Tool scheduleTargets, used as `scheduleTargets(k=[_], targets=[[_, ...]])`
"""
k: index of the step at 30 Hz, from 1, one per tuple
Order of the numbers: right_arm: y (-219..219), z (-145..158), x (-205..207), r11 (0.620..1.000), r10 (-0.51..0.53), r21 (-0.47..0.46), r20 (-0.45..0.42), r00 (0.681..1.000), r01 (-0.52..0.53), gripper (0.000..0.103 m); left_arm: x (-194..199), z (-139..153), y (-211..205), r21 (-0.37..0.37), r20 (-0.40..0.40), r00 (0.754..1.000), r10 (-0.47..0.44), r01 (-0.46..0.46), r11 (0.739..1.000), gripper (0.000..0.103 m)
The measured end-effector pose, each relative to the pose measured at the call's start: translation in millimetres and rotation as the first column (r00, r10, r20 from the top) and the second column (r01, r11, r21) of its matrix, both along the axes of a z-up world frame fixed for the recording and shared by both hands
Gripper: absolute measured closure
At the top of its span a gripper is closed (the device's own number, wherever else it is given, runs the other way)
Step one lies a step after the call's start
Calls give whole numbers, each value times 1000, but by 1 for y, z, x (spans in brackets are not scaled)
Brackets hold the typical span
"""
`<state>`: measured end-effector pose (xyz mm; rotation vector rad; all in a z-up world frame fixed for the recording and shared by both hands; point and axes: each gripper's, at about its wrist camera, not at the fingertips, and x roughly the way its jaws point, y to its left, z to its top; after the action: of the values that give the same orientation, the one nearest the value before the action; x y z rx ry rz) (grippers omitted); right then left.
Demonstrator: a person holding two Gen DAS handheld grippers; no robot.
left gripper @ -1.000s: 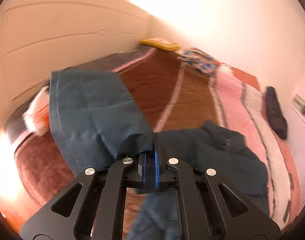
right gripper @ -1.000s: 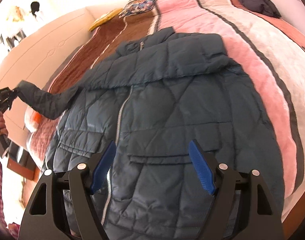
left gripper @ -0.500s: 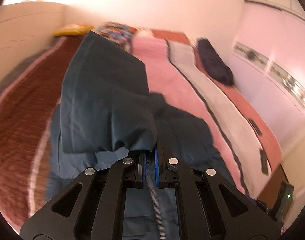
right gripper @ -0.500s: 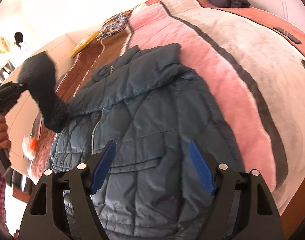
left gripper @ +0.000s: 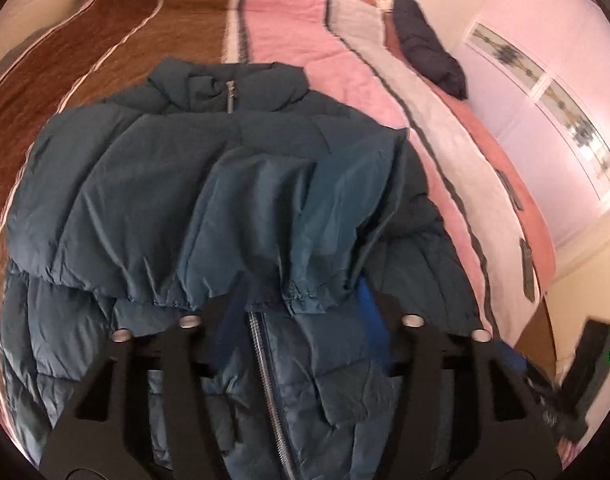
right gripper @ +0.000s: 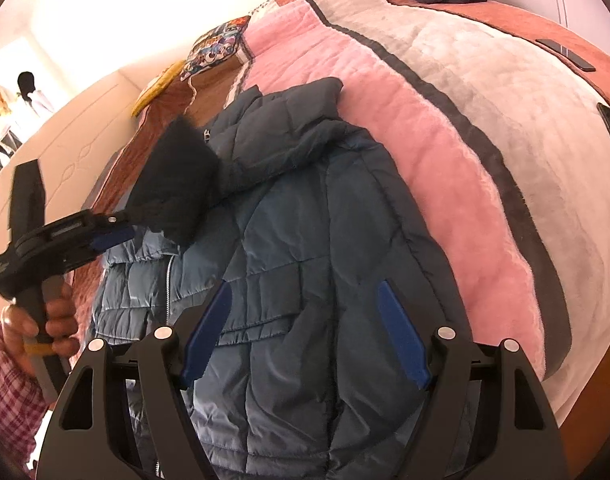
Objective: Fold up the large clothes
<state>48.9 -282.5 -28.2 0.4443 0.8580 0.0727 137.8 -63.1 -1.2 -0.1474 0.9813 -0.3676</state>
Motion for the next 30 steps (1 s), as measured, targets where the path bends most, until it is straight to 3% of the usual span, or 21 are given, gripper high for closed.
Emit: scheduleTargets(k=[6, 10, 13, 15, 19, 21, 23, 26, 30], targets=[[22, 3, 19, 998, 56, 9, -10, 998, -56, 29, -30, 12, 30, 27, 73, 997, 8, -10, 1000, 46], [50, 15, 44, 990, 130, 52, 12, 991, -131, 28, -53, 12, 67, 12, 77, 993, 89, -90, 996, 46], [68, 19, 64, 988, 154, 16, 23, 988, -154, 26, -72, 4, 98, -1, 61, 985, 161, -161, 987, 46], [77, 14, 82, 990, 142, -19, -5, 990, -142, 26, -86, -2, 120, -7, 41, 977, 209, -209, 978, 46], [81, -2, 113, 994, 108, 19, -74, 991, -107, 27, -105, -13, 154, -5, 29, 959, 283, -283, 959, 46], [83, -11, 128, 996, 86, 34, -106, 991, -83, 51, -113, -19, 171, -14, 17, 946, 323, -323, 946, 46], [84, -18, 138, 999, 52, 14, -146, 988, -51, 82, -119, -24, 187, -26, 5, 935, 355, -355, 935, 46], [75, -20, 137, 999, 15, 48, -151, 988, -8, 91, -129, -29, 202, -35, 2, 922, 388, -388, 921, 46], [71, -16, 128, 1000, -3, 14, -134, 991, 5, 92, -130, -37, 214, -32, -9, 912, 410, -410, 911, 46]])
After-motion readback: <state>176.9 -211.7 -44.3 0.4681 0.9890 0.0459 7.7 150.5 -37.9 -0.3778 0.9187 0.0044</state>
